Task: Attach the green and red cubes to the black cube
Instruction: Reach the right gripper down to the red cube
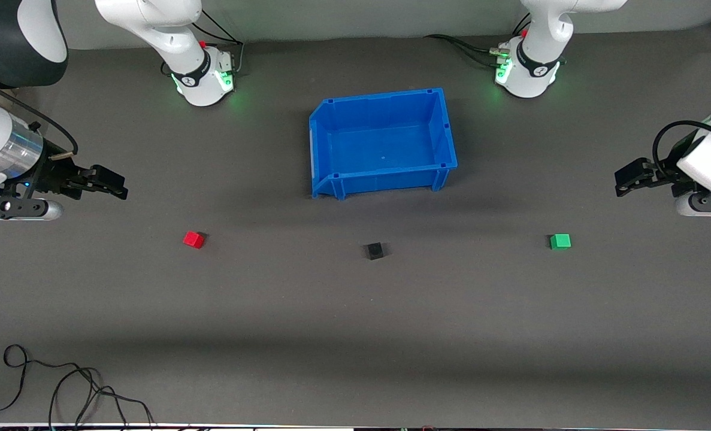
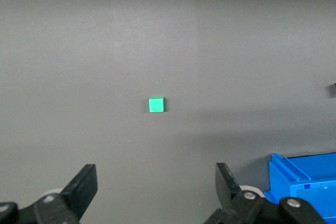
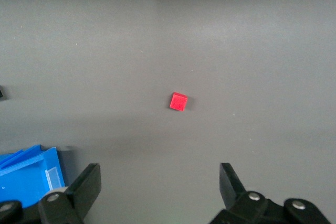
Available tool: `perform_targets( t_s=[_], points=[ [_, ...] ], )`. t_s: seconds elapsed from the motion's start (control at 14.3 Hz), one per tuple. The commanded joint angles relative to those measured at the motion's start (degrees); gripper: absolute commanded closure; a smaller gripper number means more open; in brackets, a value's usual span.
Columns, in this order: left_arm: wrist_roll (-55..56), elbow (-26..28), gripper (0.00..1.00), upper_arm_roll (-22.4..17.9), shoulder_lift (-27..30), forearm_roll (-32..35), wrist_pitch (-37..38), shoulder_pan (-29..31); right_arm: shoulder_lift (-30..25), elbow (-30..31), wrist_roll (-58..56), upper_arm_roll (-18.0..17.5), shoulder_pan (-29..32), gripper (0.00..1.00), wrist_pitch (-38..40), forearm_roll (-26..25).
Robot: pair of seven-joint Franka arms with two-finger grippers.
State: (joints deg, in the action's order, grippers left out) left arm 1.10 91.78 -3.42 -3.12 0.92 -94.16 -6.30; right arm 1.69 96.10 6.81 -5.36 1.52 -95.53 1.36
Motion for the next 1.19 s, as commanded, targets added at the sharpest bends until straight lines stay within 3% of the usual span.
perform_targets(
  t_s=[0.0, 0.35, 0.63, 0.91, 1.12],
  points=[
    [-0.9, 0.5, 0.00, -1.1, 1.3, -0.8, -0.3, -0.6, -0.8, 0.7, -0.5, -0.5, 0.6, 0.00, -0.3, -0.6],
    [-0.9, -0.1, 0.00, -1.1, 1.0, -0.8, 0.0, -0.6, 0.2, 1.0, 0.3, -0.4, 0.5, 0.00, -1.9, -0.6],
    [1.1, -0.5, 0.00, -1.1, 0.7, -1.0, 0.4, -0.6, -0.1, 8.2, 5.4, -0.4, 0.6, 0.00, -9.3, -0.5],
    [23.3, -1.7, 0.00, -1.1, 0.6, -7.6, 2.9, 2.3, 0.4, 16.2, 11.6, -0.4, 0.3, 0.00, -20.4, -0.6],
    [44.4, -1.8, 0.00, -1.1, 0.4, -7.9, 3.5, 3.4, 2.1, 22.1, 11.8, 0.5, 0.6, 0.00, -28.3, -0.6]
  ],
)
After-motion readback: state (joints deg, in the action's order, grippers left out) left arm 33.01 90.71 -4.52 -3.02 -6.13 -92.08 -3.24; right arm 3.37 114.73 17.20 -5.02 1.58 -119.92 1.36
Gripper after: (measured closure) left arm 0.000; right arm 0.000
